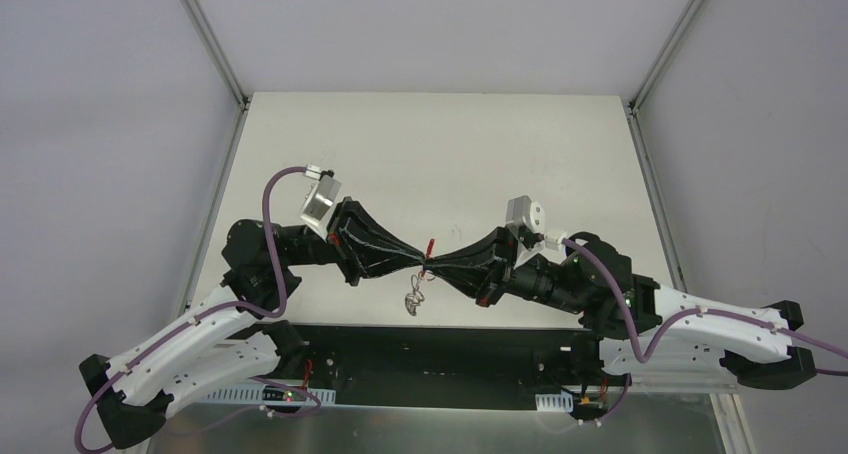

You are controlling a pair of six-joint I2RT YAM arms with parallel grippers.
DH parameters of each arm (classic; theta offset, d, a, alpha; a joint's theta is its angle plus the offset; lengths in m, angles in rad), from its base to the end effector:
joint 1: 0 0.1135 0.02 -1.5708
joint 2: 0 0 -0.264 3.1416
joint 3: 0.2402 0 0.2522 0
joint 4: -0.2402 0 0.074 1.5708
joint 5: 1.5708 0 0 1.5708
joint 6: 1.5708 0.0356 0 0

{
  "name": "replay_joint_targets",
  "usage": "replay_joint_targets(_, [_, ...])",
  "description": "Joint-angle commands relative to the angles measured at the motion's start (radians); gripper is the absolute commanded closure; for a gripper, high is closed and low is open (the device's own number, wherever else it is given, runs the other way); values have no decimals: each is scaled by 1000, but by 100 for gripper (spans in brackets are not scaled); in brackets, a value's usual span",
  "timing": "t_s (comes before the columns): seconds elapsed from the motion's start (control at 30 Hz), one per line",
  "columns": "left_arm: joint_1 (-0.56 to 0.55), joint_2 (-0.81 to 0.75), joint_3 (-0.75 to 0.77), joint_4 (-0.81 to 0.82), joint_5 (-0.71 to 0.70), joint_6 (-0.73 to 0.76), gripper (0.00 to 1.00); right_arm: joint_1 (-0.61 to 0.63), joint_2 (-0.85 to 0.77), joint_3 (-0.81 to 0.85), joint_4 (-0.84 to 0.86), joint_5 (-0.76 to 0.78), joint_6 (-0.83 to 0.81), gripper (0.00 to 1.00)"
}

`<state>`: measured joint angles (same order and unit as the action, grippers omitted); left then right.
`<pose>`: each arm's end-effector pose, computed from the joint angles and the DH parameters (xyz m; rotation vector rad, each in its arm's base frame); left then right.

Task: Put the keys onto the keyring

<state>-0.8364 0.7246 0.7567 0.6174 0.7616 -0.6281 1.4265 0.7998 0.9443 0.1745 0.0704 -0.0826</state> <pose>0.0787 -0.1239 0.4167 0.9014 0.9058 -1.6360 0.0275 0.1716 0.4318 -0.8650 1.0148 1.1102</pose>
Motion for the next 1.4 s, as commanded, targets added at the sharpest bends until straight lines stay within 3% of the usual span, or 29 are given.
replay_joint_targets(0.0, [3, 5, 29, 48, 30, 11, 100, 3, -4, 39, 87, -12, 1, 100])
replay_joint_targets(0.27, [3, 11, 16, 82, 21, -11, 100, 3, 4, 42, 71, 24, -9, 100])
replay_joint_targets(0.43, [2, 7, 12, 63, 10, -3, 100, 3, -3, 67, -34, 23, -26, 76])
replay_joint_targets(0.77, [3, 24, 24, -17, 15, 14, 100, 3, -21, 169, -416, -12, -96, 55])
replay_joint_targets(1.03, [3, 79, 51, -63, 95, 5, 100, 2, -4, 249, -626, -37, -207, 55])
replay_joint_targets(1.37, [1, 116, 109, -186, 176, 80, 100, -62, 36, 291, -710, -101, -229, 59])
